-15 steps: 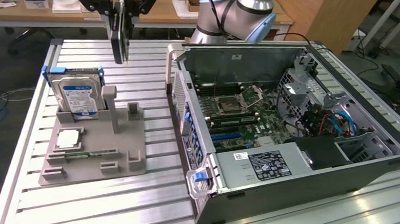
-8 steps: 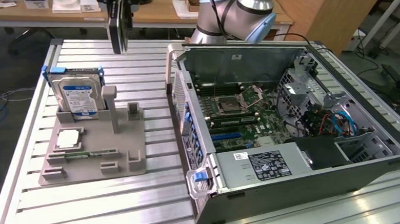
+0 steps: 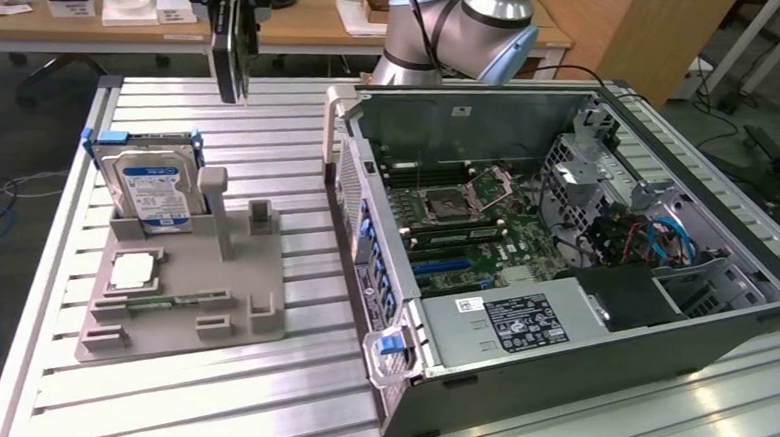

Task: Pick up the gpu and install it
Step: 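Pick up the gpu and move the gpu toward the slot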

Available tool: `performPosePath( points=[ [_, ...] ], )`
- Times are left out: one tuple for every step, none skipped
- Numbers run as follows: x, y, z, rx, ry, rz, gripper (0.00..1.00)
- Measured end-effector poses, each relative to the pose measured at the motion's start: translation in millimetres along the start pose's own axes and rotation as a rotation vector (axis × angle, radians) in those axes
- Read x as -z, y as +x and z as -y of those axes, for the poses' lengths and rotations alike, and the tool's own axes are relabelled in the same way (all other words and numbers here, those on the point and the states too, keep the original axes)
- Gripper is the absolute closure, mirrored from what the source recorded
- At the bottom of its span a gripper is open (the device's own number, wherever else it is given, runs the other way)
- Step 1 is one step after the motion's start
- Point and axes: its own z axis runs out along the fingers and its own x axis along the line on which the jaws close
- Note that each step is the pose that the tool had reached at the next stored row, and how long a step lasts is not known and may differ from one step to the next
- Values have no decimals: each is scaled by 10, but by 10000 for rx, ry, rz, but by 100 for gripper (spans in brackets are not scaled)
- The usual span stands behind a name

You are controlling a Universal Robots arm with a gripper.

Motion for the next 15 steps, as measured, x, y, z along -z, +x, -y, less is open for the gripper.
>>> performPosePath(
  points=[
    [0, -3, 0, 1, 4, 0, 72],
    [-1, -14, 0, 3, 7, 0, 72],
    [-1, -28, -2, 1, 8, 0, 72],
    [-2, -47, -4, 1, 8, 0, 72],
    [-3, -66, -6, 1, 8, 1, 72],
    [-4, -84, -7, 1, 8, 1, 72],
    [-5, -102, -9, 0, 9, 0, 72],
    [-7, -114, -9, 1, 9, 0, 72],
    [-12, -123, -6, 1, 10, 1, 72],
    [-20, -128, -1, 1, 10, 1, 72],
    [-32, -132, 6, 0, 11, 2, 72],
    [-47, -134, 12, 1, 12, 0, 72],
    [-62, -135, 16, 0, 11, 1, 72],
    [-75, -135, 18, -1, 12, 1, 72],
    [-83, -136, 19, -2, 12, 0, 72]
  ],
)
